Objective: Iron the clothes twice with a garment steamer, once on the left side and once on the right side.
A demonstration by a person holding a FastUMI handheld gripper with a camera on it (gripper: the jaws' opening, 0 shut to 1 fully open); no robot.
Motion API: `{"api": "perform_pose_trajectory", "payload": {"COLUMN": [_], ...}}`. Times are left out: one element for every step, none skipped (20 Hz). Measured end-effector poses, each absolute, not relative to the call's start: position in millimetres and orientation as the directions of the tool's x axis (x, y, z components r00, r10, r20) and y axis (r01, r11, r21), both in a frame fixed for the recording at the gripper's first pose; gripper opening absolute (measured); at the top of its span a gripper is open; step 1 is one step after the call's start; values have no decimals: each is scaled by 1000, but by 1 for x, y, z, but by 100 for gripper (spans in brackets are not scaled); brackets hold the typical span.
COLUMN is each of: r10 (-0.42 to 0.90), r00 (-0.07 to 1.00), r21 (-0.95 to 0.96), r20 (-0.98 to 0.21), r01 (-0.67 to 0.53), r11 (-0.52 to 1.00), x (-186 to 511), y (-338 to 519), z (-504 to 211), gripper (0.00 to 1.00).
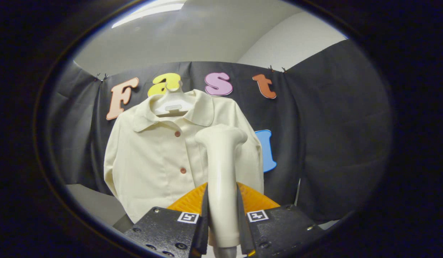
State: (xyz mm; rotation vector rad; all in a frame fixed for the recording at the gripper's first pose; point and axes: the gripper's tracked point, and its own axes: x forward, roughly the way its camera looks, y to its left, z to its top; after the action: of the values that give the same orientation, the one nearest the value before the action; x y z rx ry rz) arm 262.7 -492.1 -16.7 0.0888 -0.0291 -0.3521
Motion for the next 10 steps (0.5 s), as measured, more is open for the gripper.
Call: {"api": "perform_pose_trajectory", "payload": {"r10": [-348, -344, -344, -344, -344, -344, -345, -349, -350, -351], "r00": [937, 939, 939, 939, 939, 939, 938, 937, 937, 936], "r21": [97, 96, 96, 97, 102, 110, 117, 117, 109, 98], "r20": [15, 11, 11, 15, 16, 15, 13, 9, -6, -12], "r01": [345, 341, 341, 341, 340, 340, 342, 345, 348, 351], "r11": [934, 935, 935, 935, 935, 934, 933, 931, 931, 931], "x": [269, 275, 278, 279, 277, 276, 276, 274, 271, 268], "y": [-494, -494, -493, -495, -494, -494, -494, -495, -495, -494], "z": [-18, -20, -23, -24, -26, -27, -29, -32, -36, -39], "gripper": [34, 34, 34, 34, 34, 34, 34, 34, 34, 34]}}
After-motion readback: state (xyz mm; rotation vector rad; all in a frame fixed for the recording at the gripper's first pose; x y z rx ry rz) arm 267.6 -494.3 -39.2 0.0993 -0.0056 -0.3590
